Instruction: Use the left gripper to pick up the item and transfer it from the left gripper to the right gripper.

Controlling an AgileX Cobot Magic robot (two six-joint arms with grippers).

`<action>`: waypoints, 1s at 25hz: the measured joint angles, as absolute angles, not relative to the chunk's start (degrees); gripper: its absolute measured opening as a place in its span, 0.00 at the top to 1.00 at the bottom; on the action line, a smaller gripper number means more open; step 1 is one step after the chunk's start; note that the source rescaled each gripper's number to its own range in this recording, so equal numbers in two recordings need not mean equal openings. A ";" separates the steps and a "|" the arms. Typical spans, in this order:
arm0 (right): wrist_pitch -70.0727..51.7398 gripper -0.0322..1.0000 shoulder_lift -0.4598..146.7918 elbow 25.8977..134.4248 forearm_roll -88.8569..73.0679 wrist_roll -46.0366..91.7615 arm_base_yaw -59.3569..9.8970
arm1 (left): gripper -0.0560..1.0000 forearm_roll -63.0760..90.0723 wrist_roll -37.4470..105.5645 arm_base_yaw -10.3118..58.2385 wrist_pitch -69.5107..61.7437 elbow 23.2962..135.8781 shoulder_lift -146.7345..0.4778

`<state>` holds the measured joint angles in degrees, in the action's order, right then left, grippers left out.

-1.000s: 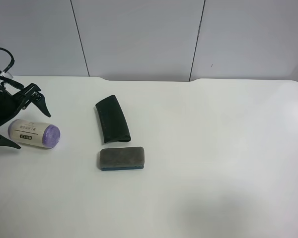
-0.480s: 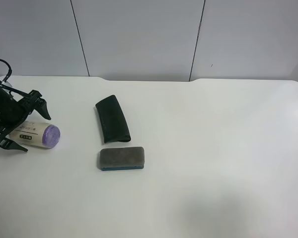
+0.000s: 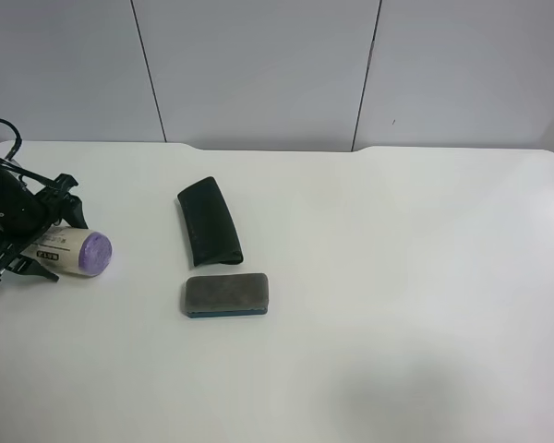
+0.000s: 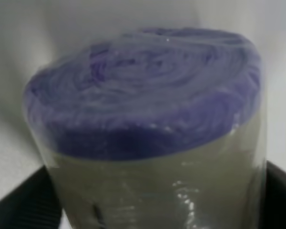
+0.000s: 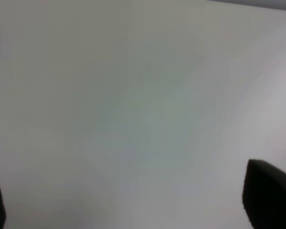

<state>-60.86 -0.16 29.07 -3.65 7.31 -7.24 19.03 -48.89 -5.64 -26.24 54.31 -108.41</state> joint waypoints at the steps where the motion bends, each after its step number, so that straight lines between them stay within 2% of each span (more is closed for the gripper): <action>1: -60.86 0.00 -0.16 29.07 -3.65 7.31 -7.24 | 0.91 18.66 -48.89 -5.64 -26.30 54.36 -108.41; 14: -60.86 0.00 -0.16 29.07 -3.65 7.31 -7.24 | 0.93 17.67 -45.75 -5.64 -29.67 54.31 -105.40; 25: -60.86 0.00 -0.16 29.07 -3.65 7.31 -7.24 | 0.94 17.96 -27.02 -5.39 -32.48 54.31 -91.70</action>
